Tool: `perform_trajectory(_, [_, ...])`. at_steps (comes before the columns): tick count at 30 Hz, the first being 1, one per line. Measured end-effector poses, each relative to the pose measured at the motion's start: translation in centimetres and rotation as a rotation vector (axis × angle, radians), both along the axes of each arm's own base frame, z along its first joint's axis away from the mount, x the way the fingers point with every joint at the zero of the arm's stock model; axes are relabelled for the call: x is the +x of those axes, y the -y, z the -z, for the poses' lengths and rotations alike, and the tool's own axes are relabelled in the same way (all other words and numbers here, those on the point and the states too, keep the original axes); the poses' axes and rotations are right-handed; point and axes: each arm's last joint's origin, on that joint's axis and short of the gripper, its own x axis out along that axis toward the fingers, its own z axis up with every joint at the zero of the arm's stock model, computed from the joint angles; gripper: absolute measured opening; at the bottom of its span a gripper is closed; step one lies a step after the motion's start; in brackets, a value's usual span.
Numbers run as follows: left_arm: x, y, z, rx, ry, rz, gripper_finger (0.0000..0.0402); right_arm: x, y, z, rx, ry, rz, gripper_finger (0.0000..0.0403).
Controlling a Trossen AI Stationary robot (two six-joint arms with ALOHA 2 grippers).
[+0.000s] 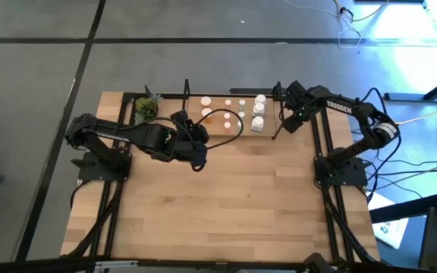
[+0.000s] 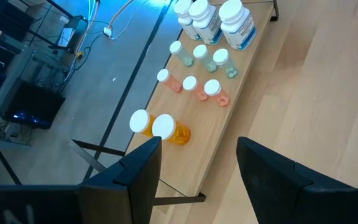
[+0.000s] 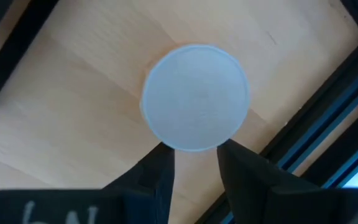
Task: Pick and place medicine bottles onto shelf by color
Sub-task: Put the orange pill bottle on the shelf aligned with the orange pill bottles
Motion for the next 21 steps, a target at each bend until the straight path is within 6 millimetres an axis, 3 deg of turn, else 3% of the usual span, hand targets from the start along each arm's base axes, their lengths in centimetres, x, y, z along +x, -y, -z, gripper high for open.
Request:
perform_trajectory(12, [0.0,0.0,0.0,0.000,0.000,0.000,0.0202,-0.2,-0.3,-0.1,0.037,-0.011,0.018,0.0131])
perform_trajectory(21, [0.0,0.0,0.0,0.000,0.000,0.000,0.0202,-0.3,-0.5,-3.1,-0.019,0.043,0.026,0.0132])
